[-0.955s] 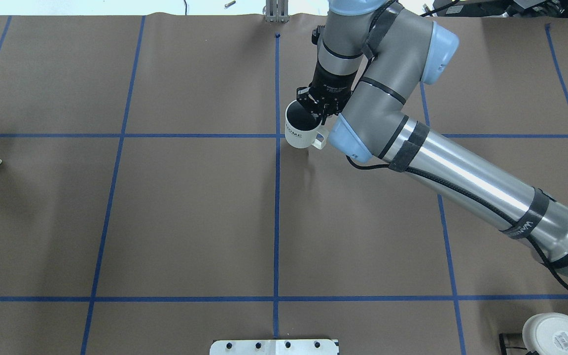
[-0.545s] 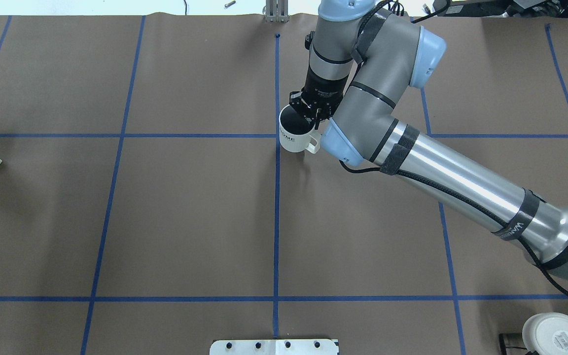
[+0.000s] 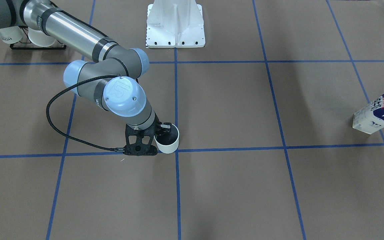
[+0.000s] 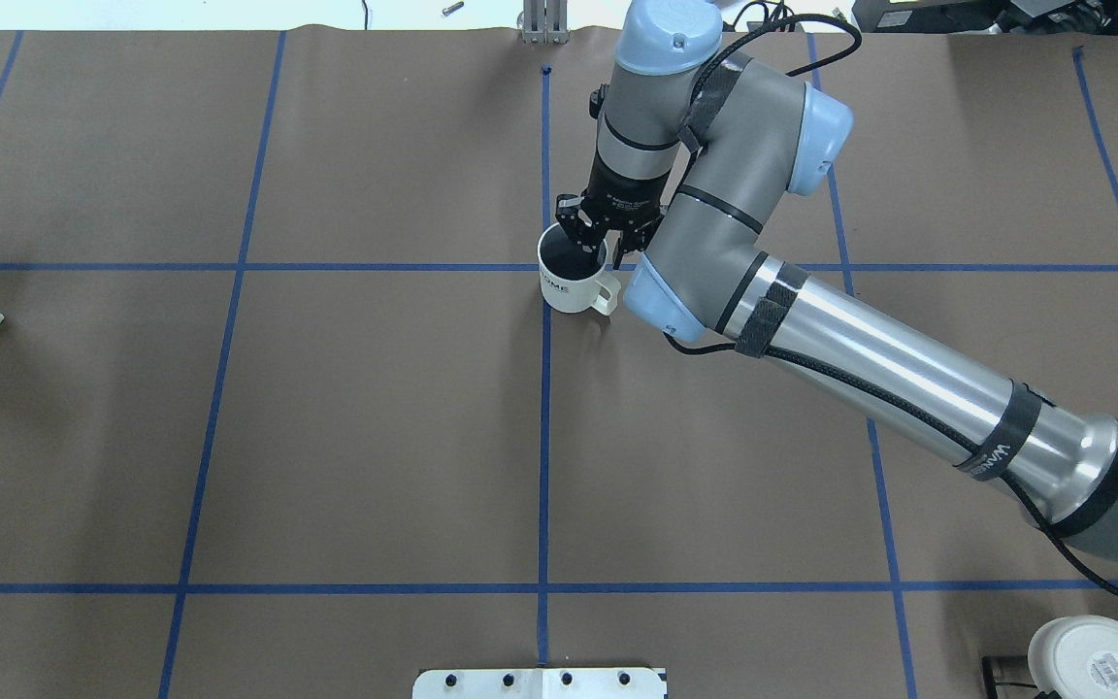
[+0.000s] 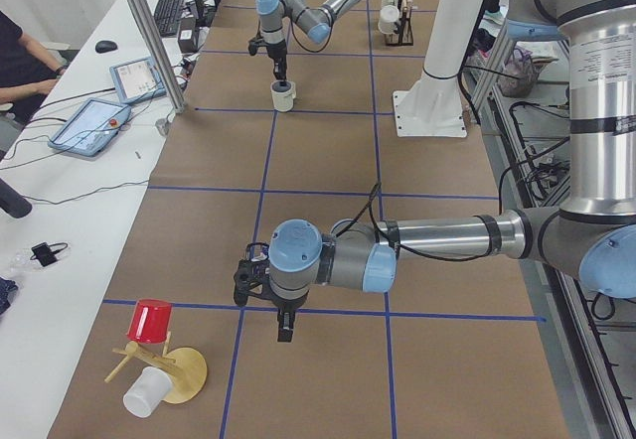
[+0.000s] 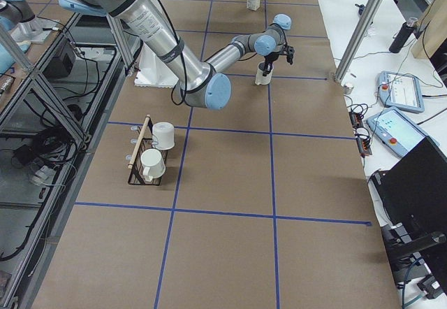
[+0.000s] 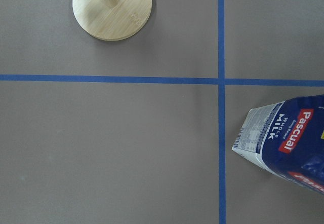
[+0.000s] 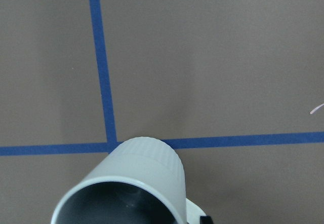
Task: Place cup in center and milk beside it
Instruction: 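Lower the mug onto the center and open the right gripper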
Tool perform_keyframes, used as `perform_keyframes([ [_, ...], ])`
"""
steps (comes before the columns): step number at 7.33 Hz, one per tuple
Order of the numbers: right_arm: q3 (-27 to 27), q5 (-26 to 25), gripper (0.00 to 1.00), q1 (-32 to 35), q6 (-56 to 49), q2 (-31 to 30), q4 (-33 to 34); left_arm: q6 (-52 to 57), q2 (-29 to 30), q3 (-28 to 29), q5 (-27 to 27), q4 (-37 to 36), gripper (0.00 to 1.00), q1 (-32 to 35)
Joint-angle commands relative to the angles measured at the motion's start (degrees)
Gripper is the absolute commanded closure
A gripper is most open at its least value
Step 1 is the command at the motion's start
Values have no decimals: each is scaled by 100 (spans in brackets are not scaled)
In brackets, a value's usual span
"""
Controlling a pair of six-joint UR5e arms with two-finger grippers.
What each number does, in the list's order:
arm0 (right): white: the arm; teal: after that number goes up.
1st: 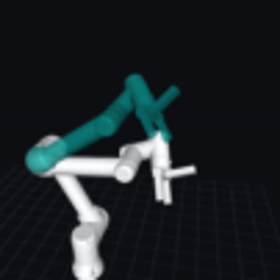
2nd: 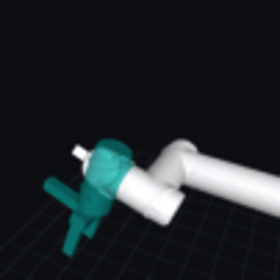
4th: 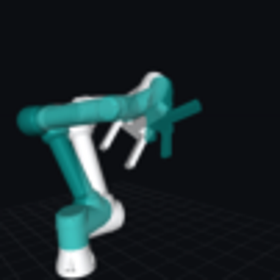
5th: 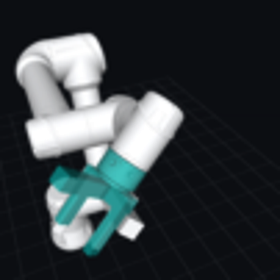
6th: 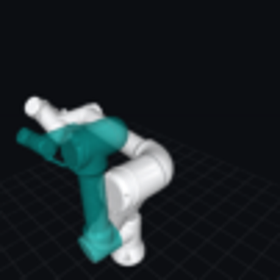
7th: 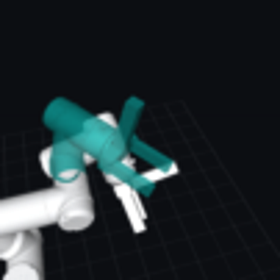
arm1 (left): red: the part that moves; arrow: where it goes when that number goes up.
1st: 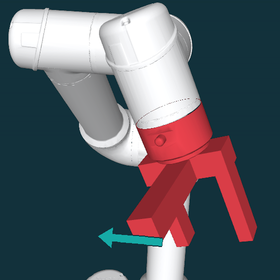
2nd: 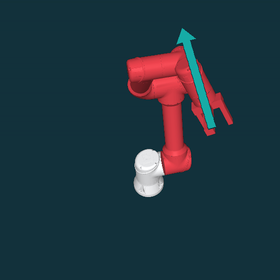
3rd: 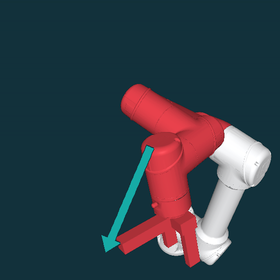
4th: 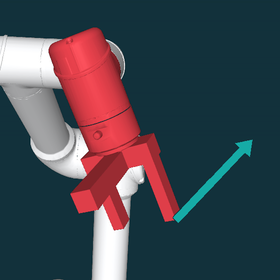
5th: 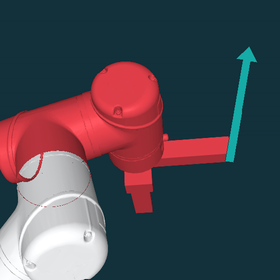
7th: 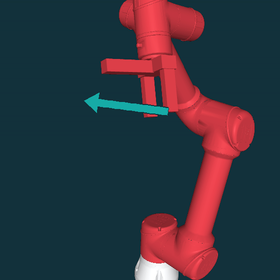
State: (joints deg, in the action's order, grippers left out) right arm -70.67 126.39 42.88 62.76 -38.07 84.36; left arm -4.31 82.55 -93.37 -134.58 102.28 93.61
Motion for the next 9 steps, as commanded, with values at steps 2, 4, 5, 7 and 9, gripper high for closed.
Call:
perform_keyframes([
  [2, -270, 288, 0, 272, 78, -16, 54, -26, 6, -32, -7, -7, 2, 0],
  [4, -1050, 395, 0, 641, -9, -200, 972, -1147, 391, -181, -600, 2, 2, -70],
  [5, -1480, 395, 0, 747, -27, -506, 1082, -1143, 393, -469, -517, -7, 3, -566],
  [7, -1756, 403, 0, 958, -80, -771, 1127, -462, 393, -604, -10, 212, 3, -904],
  [9, -2178, 404, 0, 1012, -98, -1167, 1127, 1082, 428, -464, 555, 240, 3, -941],
])
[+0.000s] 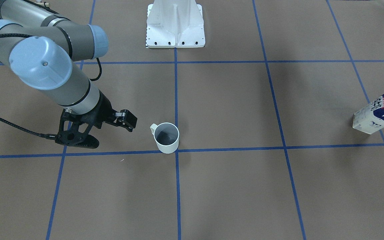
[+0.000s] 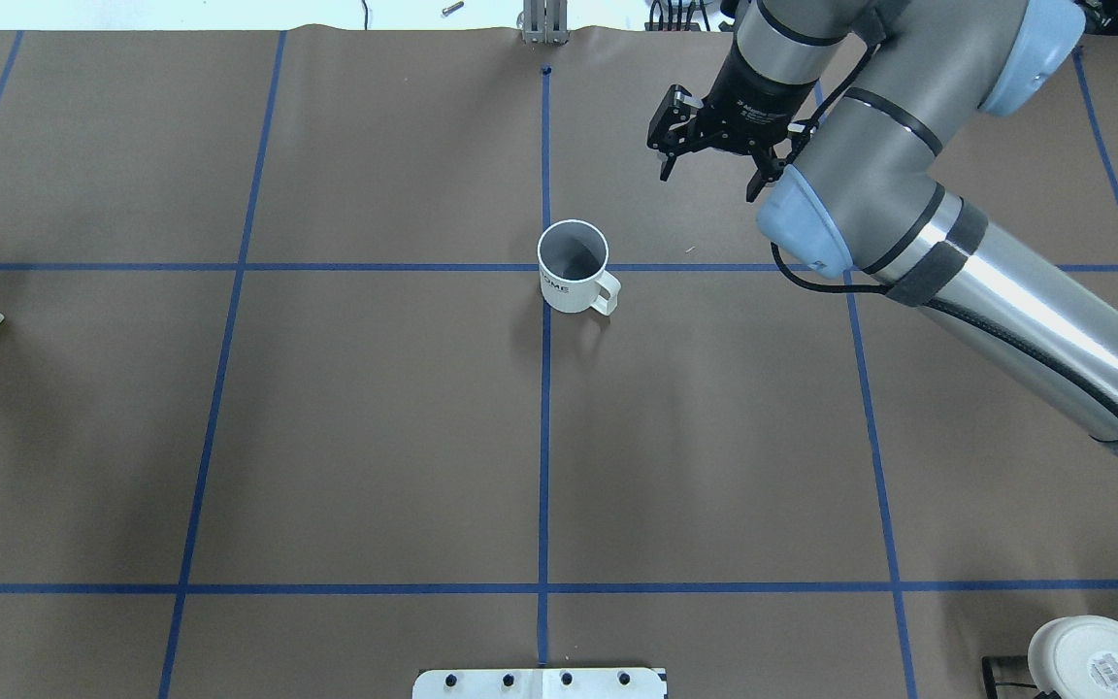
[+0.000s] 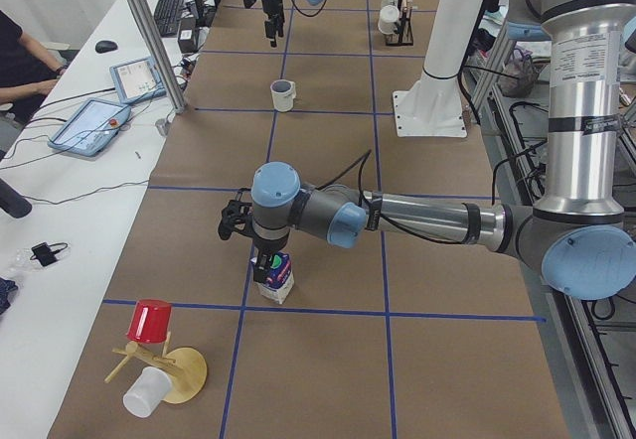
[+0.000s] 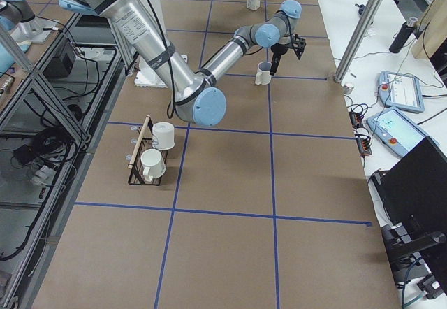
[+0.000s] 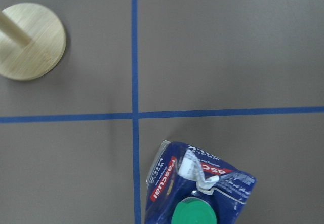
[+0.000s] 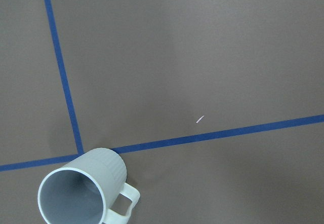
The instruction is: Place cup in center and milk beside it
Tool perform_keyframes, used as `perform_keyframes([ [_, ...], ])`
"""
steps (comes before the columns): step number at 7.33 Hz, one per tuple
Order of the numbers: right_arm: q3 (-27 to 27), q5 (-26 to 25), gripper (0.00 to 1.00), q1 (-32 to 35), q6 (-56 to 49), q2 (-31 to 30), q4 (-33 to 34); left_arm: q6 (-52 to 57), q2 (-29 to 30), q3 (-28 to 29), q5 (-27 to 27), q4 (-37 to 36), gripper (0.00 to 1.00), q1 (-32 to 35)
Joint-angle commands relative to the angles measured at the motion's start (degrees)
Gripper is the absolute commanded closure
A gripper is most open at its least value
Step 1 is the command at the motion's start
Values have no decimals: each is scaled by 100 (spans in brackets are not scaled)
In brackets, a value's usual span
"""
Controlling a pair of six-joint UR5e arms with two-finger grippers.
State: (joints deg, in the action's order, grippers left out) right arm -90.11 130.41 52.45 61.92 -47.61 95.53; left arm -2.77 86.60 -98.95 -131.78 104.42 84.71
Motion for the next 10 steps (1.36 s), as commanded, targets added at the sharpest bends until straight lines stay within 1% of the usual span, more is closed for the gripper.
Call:
perform_keyframes([
  [1, -339, 10, 0, 64, -13, -292, 18, 1127, 76, 191, 311, 43, 3, -51],
  [3, -445, 2, 0, 81, -13, -407, 27, 1112, 146, 157, 232, 8, 3, -42],
  [4, -498, 10, 0, 90, -13, -459, 27, 1103, 277, 183, 223, -44, 3, -51],
  [5, -516, 19, 0, 90, -5, -469, 27, 920, 357, 305, -134, -53, 3, -51],
  [6, -507, 10, 0, 90, -4, -477, 18, 675, 445, 315, -372, -19, 3, -51],
  [9, -525, 19, 0, 99, -4, -530, 18, 576, 445, 359, -348, 17, 3, -401],
  [10, -542, 19, 0, 99, -13, -548, 18, 593, 445, 420, -339, 25, 3, -420],
])
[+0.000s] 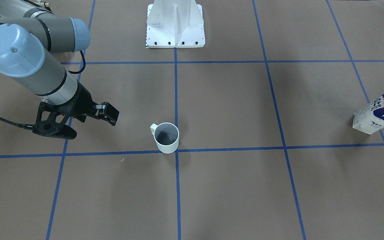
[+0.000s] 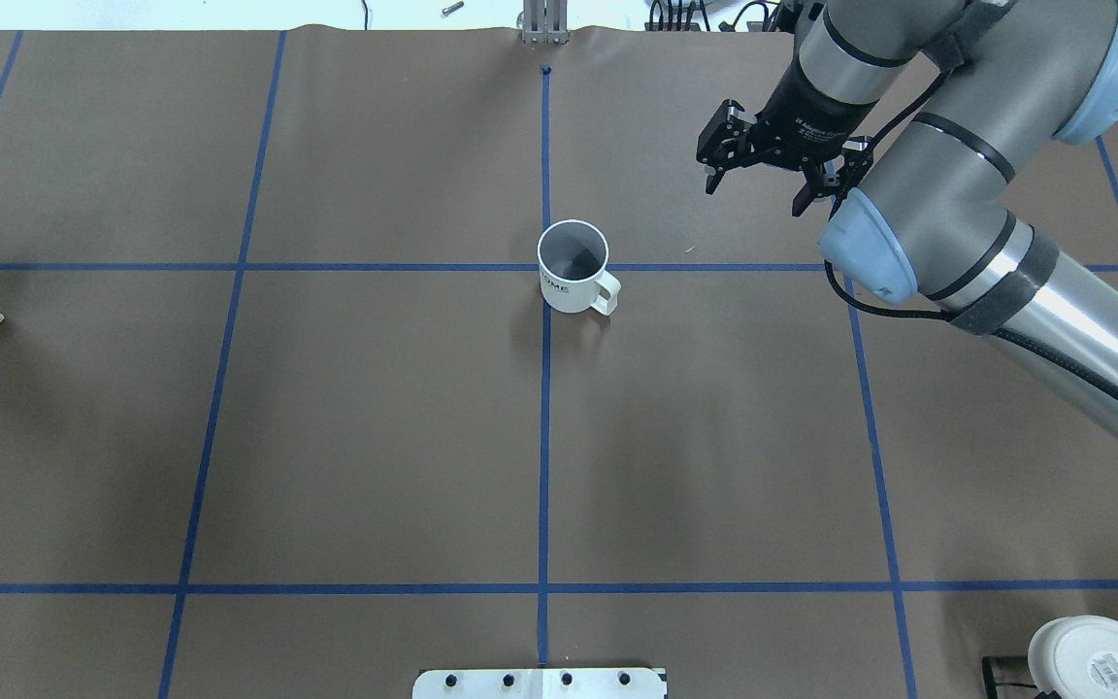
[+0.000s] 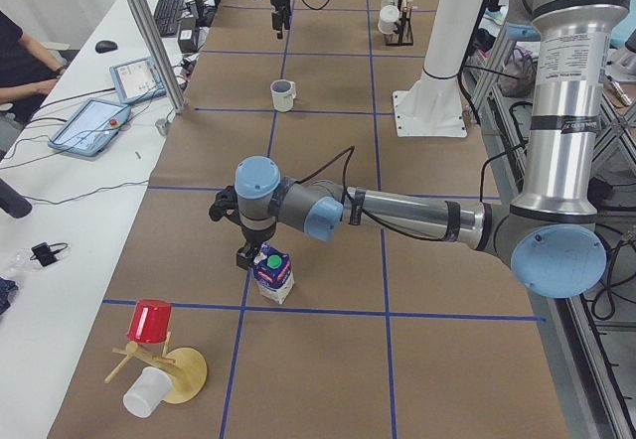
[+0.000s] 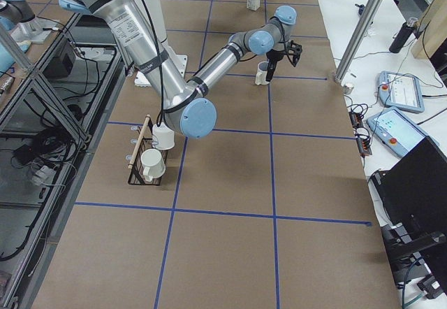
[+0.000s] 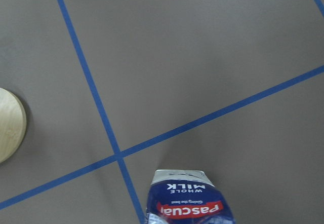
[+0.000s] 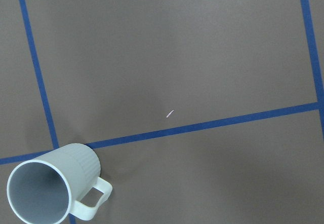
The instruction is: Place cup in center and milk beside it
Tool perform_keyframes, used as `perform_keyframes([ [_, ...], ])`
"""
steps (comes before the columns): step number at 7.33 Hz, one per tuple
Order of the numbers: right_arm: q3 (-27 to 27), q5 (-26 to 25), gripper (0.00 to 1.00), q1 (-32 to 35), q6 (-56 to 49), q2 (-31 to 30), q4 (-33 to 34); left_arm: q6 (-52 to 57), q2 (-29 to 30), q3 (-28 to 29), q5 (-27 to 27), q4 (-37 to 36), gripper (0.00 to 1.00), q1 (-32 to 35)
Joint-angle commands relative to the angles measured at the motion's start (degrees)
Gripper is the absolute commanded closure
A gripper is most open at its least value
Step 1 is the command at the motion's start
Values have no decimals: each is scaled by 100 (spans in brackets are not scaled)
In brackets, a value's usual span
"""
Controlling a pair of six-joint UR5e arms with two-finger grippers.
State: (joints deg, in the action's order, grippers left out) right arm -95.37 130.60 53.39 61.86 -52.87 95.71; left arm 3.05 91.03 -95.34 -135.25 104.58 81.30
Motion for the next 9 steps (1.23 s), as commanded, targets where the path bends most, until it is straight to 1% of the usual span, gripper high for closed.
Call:
perform_keyframes([
  [1, -51, 0, 0, 4, 1, -21, 9, 38, 3, 85, 16, 27, 3, -79],
  [3, -52, 0, 0, 4, 2, -30, 9, 56, 3, 103, 42, 18, 3, -79],
  [4, -52, 0, 0, 4, 2, -30, 9, 56, 12, 138, 199, 27, 3, -79],
  [5, -52, -8, 0, 4, 2, -39, 0, 56, 12, 199, 227, 45, 3, -79],
  [9, -52, -17, 0, -4, 2, -30, 0, -23, -6, 191, 192, 27, 3, -105],
])
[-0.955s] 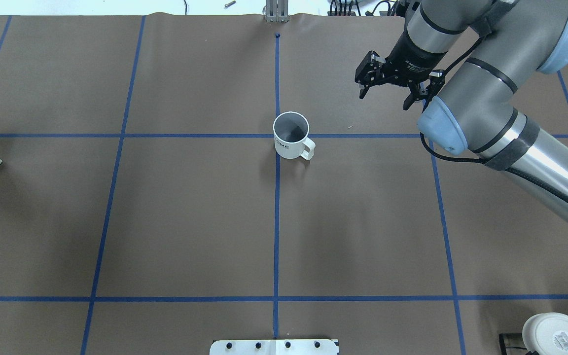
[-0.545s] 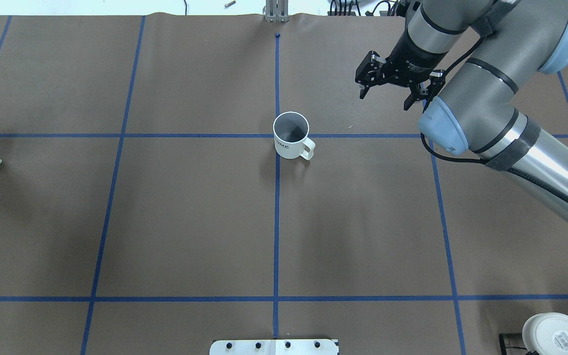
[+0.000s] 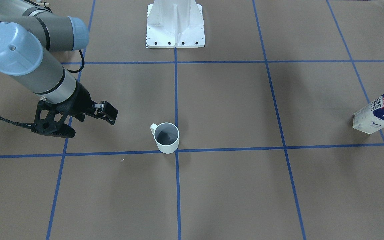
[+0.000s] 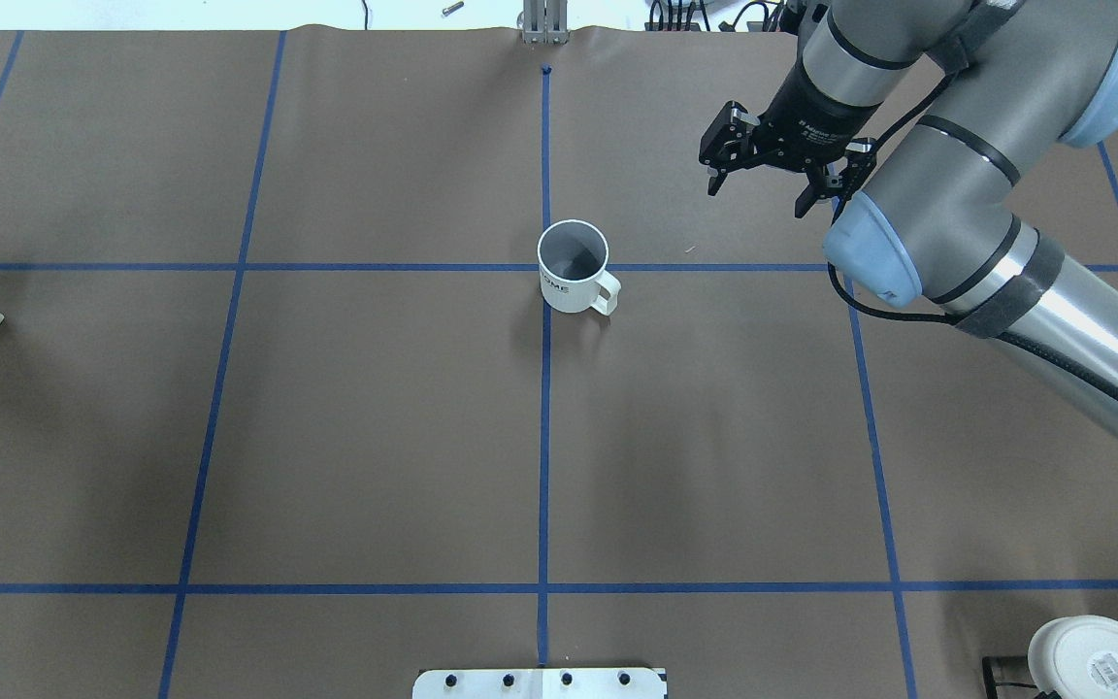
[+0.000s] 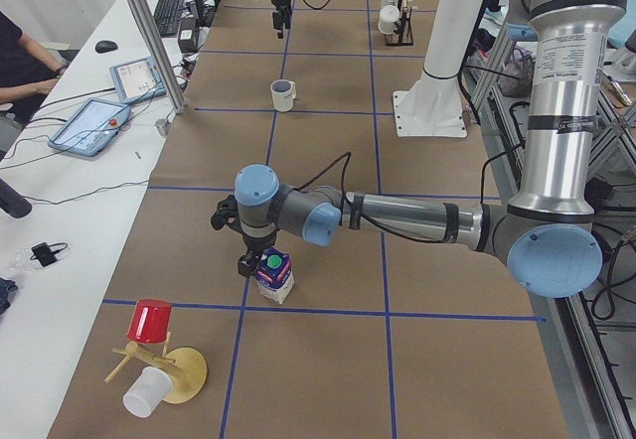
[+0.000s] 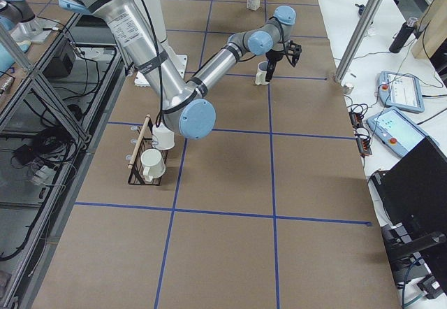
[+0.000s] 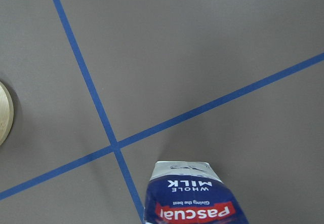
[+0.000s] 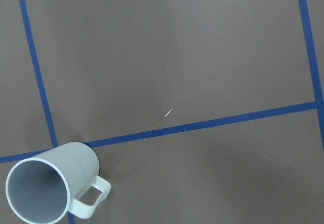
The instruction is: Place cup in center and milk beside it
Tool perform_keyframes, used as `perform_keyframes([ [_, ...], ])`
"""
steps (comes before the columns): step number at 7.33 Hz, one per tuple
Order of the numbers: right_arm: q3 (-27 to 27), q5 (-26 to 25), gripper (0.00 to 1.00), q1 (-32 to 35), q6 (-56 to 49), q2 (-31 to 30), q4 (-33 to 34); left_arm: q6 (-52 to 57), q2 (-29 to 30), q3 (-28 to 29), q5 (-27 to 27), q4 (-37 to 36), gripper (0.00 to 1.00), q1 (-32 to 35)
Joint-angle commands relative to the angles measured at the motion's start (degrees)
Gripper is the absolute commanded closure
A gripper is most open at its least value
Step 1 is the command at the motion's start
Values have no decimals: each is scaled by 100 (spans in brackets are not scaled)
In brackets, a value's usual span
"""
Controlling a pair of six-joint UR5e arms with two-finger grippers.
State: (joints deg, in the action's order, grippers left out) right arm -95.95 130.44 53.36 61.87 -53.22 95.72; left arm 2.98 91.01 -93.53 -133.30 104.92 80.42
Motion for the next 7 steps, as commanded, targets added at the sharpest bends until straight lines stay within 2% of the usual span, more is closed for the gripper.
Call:
perform_keyframes([
  [1, -3, -1, 0, -1, 0, 4, -1, -17, -13, 10, -3, -16, 3, -88],
  [4, -3, -10, 0, -1, 9, -5, -1, 18, -57, 10, -3, -25, 3, -185],
  [5, 6, -19, 0, -10, 9, -5, -1, 36, -65, 18, -3, -25, 11, -185],
  [7, 6, -28, 0, -18, 9, -5, -1, 45, -74, 19, -3, -42, 61, -185],
])
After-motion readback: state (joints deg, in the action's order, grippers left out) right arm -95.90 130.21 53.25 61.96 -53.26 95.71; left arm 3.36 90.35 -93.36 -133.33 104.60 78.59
